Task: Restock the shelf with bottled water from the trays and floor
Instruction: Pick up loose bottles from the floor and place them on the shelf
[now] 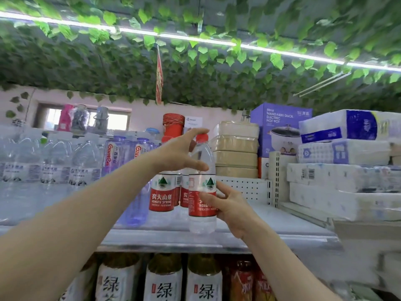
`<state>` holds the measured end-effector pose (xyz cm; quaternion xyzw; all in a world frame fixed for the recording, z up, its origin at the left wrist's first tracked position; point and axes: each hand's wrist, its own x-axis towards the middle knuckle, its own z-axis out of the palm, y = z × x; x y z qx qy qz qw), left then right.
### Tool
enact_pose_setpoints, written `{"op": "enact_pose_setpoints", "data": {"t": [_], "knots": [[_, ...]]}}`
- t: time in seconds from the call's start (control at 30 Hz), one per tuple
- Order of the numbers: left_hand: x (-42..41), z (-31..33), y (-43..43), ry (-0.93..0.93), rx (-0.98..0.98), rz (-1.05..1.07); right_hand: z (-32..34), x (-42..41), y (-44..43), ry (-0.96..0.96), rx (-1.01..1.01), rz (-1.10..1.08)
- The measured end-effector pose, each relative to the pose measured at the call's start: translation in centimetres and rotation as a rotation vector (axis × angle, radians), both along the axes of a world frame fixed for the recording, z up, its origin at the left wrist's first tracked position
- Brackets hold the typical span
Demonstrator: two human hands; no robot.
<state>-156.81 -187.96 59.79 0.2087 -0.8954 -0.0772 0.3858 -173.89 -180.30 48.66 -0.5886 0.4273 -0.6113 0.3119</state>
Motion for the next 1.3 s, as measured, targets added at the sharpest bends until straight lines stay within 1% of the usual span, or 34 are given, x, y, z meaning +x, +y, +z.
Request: {"op": "enact_pose_setpoints", "data": {"t": [0.07, 0.17, 0.3, 0.6, 0.7, 0.9, 1.03, 1.3], "knots": [[-0.3, 0.5, -0.9, -0.023, -0.025, 0.044, 0.2, -0.1, -0.7, -0.016, -0.018, 0.033], [-0.6, 1.5, -1.7, 0.002, -0.057, 0.052, 0.7, -0.5, -1.9, -0.029, -0.053, 0.076], [-1.1, 2.5, -2.7, -0.003, -0.166, 0.109, 1.2, -0.7, -3.5, -0.069, -0.070, 0.102], [-0.8, 1.8, -3.8, -0.036, -0.233, 0.180, 0.3, -1.2, -5.8, -0.022, -0.066, 0.043], [-0.9, 1.6, -3.8, -0.078, -0.284, 0.221, -0.3, -1.3, -6.4, 0.004, -0.066, 0.024], [-0.7, 1.1, -4.4, -0.129, -0.306, 0.273, -1.2, -1.4, -7.1, 0.076, -0.064, -0.056], [-0.7, 1.0, -4.5, -0.126, -0.323, 0.272, -1.2, -1.8, -6.8, 0.091, -0.035, -0.051], [-0.9, 1.1, -5.3, -0.136, -0.357, 0.306, -0.9, -1.7, -6.4, 0.073, -0.046, -0.042]]}}
